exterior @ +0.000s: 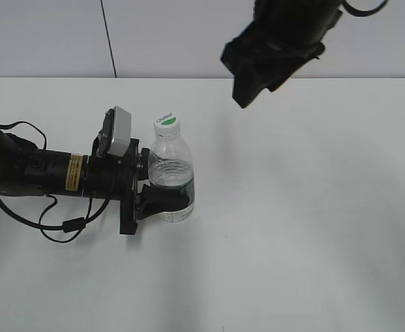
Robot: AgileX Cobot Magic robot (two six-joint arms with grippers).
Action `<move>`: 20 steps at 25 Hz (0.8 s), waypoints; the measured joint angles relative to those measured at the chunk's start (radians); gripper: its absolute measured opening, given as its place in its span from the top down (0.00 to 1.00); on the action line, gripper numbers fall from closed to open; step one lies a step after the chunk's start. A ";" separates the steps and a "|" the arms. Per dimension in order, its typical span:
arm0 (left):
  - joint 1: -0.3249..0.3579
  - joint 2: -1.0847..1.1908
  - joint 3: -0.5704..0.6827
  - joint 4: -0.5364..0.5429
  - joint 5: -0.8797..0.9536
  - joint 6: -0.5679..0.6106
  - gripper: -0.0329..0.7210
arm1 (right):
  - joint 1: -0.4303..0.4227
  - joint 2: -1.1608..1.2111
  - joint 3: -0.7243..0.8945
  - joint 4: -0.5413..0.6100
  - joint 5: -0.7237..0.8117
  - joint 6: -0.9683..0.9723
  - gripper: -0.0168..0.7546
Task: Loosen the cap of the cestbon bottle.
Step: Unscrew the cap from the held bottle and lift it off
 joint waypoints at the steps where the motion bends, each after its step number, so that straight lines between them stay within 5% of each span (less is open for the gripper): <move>1: 0.000 0.000 0.000 0.001 0.000 -0.001 0.46 | 0.013 0.027 -0.030 0.005 0.000 0.008 0.44; 20: -0.002 0.000 0.000 0.006 -0.002 -0.004 0.46 | 0.152 0.277 -0.294 0.052 0.001 0.051 0.44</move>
